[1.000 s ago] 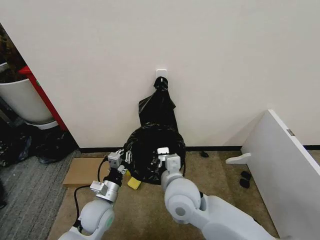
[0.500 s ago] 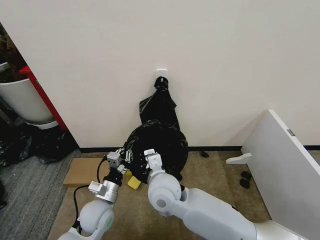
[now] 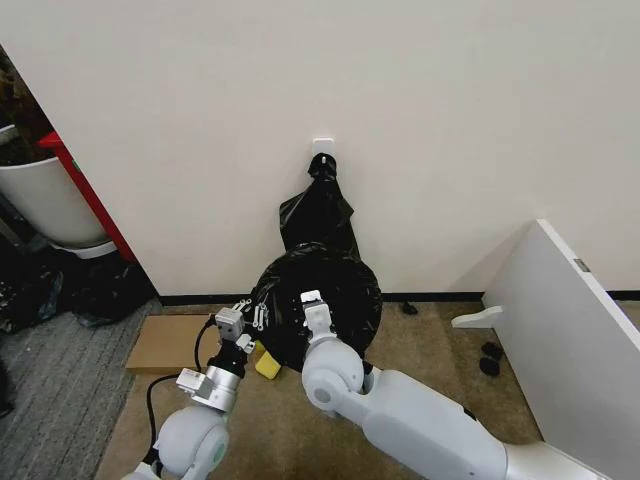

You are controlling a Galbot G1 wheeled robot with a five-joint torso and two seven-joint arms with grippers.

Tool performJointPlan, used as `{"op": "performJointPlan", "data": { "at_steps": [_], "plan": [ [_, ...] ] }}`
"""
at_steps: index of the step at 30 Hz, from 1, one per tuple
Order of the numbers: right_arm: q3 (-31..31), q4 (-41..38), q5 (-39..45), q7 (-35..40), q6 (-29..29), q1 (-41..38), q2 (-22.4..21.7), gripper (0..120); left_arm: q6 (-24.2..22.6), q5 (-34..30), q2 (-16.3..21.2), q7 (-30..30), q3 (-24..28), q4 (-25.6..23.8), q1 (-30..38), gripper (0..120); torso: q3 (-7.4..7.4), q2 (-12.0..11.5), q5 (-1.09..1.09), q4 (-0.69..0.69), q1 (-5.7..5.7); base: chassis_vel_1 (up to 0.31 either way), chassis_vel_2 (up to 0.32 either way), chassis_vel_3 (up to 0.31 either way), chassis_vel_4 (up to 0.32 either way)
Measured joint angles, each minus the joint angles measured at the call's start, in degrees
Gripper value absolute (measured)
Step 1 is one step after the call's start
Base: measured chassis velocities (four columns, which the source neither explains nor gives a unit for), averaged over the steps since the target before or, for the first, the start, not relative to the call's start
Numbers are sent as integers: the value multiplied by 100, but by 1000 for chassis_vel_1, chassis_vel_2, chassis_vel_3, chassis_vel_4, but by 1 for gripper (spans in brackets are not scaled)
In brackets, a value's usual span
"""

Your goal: Place the garbage bag over the trash bin.

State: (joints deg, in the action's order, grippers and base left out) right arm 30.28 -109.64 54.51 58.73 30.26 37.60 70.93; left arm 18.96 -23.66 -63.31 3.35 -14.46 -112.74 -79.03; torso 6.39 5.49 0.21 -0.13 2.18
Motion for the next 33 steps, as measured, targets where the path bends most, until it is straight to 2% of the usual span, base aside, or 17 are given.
{"op": "performJointPlan", "data": {
  "at_steps": [3, 7, 14, 22, 30, 33],
  "plan": [
    [-1, -397, 62, -188, -224, 24, -126, 0, 0, 0, 1, 0, -22, 16, -2, 3, 0, 0, 0, -1, 0, 0, 0, 0, 0],
    [-96, -426, -33, -460, -659, -3, -129, 0, 0, 5, -10, 0, -14, 20, -17, 3, 0, 0, 0, 0, 0, 0, 0, 0, 0],
    [-297, 447, -675, -897, -1333, -149, 119, 0, 0, 9, -23, -5, 18, -54, -77, 3, 0, 0, 0, 0, 1, 0, 0, 0, 0],
    [-253, 996, -934, -664, -1053, -246, 262, 0, -5, 9, -31, -6, 0, -78, -92, 3, 0, 0, -1, 0, 1, 0, 0, 0, 0],
    [-182, 586, -965, -655, -1013, -155, 58, 0, -5, -16, -39, -3, -50, -19, -23, 3, 0, 1, 0, 0, 0, 0, 0, 0, 0],
    [-123, 490, -971, -561, -831, -78, -71, 0, -9, -49, -39, 0, -65, -3, 19, 3, 0, 1, 0, 0, 0, 0, 0, 0, 0]
  ]
}}
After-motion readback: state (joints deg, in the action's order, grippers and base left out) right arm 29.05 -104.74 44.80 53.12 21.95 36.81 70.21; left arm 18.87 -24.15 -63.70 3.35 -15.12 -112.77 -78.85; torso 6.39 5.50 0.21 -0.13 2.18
